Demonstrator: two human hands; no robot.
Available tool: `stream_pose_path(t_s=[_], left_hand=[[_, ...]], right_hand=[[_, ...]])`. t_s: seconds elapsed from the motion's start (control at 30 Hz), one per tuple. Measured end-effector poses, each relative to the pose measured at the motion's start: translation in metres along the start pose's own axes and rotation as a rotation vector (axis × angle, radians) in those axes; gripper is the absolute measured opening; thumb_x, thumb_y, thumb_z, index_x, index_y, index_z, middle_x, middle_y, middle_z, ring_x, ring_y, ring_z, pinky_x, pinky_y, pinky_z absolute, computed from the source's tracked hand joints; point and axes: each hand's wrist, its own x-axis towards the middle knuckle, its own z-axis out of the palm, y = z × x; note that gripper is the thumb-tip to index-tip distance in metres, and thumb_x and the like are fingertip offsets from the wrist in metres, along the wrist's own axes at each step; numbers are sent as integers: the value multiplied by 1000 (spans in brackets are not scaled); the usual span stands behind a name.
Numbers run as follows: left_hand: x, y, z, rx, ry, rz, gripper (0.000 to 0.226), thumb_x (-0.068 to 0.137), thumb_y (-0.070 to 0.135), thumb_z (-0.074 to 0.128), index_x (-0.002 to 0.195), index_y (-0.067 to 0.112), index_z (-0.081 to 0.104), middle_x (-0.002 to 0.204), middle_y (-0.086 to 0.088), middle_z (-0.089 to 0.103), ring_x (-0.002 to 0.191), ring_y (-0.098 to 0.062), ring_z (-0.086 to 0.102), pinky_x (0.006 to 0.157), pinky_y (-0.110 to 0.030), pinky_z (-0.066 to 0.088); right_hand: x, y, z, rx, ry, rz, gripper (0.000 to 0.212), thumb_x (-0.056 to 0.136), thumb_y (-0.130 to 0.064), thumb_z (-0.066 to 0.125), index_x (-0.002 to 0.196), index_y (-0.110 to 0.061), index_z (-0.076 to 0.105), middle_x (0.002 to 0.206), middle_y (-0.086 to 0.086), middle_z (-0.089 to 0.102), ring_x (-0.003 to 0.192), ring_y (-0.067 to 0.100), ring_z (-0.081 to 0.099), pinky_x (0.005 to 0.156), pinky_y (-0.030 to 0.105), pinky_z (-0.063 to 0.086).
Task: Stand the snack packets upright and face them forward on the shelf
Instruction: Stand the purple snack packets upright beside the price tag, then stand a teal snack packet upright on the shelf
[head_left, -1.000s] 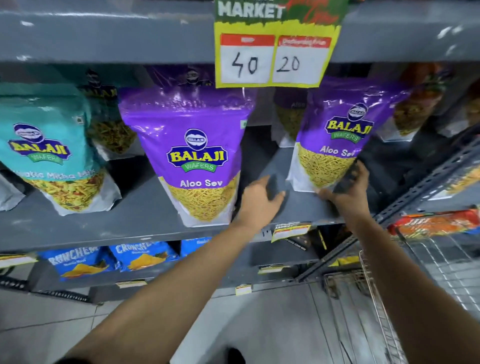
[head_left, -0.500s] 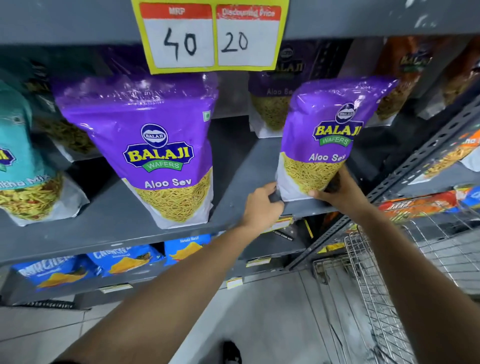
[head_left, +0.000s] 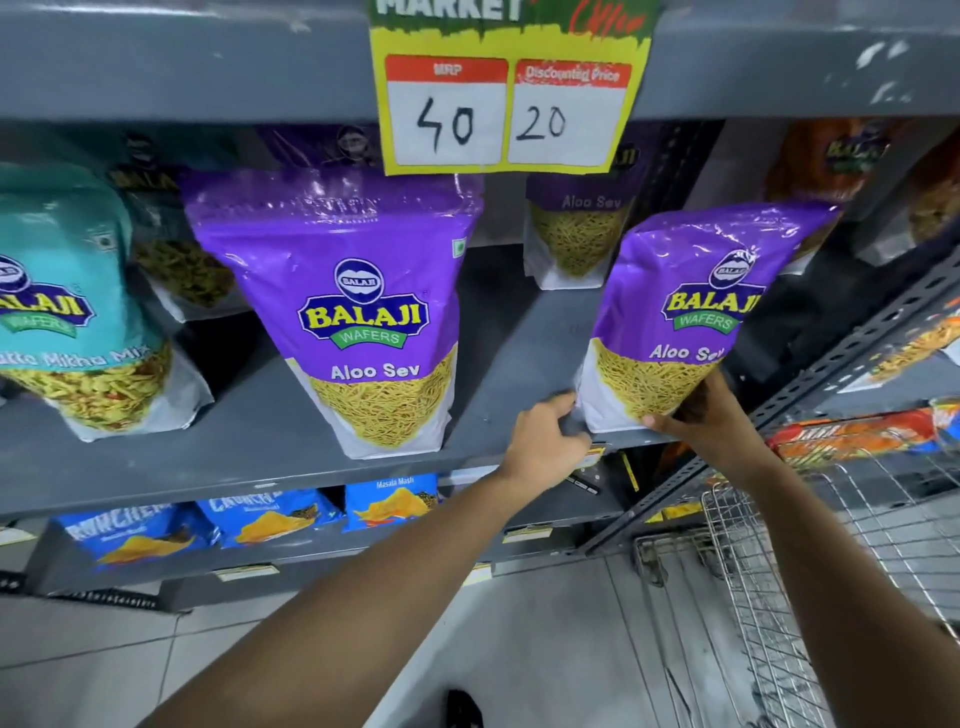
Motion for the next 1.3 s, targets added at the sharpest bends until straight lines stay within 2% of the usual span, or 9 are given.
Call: stream_pose_path(t_s=[0.17,0.3,0.4,0.5,0.6,0.7,1.0,1.13,1.3], left_hand=[[-16,4,-15,87,-39,35,72,85,26,66,150,16,38,143,-4,57,130,-21,54,107,-26,42],[-57,-19,-61,-8,205,167,35,83,13,65,117,13,70,110,1,67,100,-12,65,87,-12,49],[-93,-50,-108,-48,382,81,5,77,6,75,82,7,75,77,5,70,70,-4,67,70,-19,53],[-119,-69,-161,-35,546,-72,27,72,19,86,63,6,64,57,-5,64,50,-9,55,56,-22,47],[-121,-80,-204,-99,642,-132,48,60,26,91,97,10,65,93,-4,71,76,-15,66,74,-27,55],[-102,-86,-220,-143,438,-117,86,59,15,92,136,10,52,127,-1,63,114,-13,61,104,-33,48],[-81,-82,-197,-63,404,4,59,62,21,92,115,13,67,106,1,74,101,-15,71,95,-26,55],[-93,-83,-205,-135,417,24,63,61,22,92,116,26,62,103,18,69,100,4,66,90,-11,50],[-139,-111,-269,-185,865,0,39,69,18,88,100,9,66,88,-4,68,69,3,63,70,-9,49]], right_hand=[[-25,-18,10,91,125,-131,109,58,-3,89,146,-14,26,146,21,48,136,39,48,108,53,45],[-61,-41,48,18,448,-353,85,58,-17,91,124,-37,43,124,4,52,117,37,57,92,41,52],[-63,-58,97,-22,355,-362,67,63,-11,90,115,-25,49,114,10,57,104,18,61,85,39,54],[-50,-75,151,-136,196,-407,67,63,-28,92,114,-19,48,107,11,54,96,-7,51,77,14,43],[-35,-80,197,-226,-32,-340,90,57,-47,90,130,-24,43,119,-4,51,107,5,51,79,20,43],[-23,-83,222,-147,-197,-199,94,59,-25,94,133,-32,36,122,-18,55,107,-15,54,80,9,46],[-20,-68,219,-142,-185,-104,71,66,-13,91,123,-11,49,111,-10,68,94,-8,65,84,17,53],[-39,-79,226,0,75,-183,89,53,-22,95,125,-32,43,116,-2,58,95,5,62,75,17,52],[-83,-110,268,18,406,-457,54,57,-44,91,91,-33,51,81,2,46,66,8,43,65,15,38]])
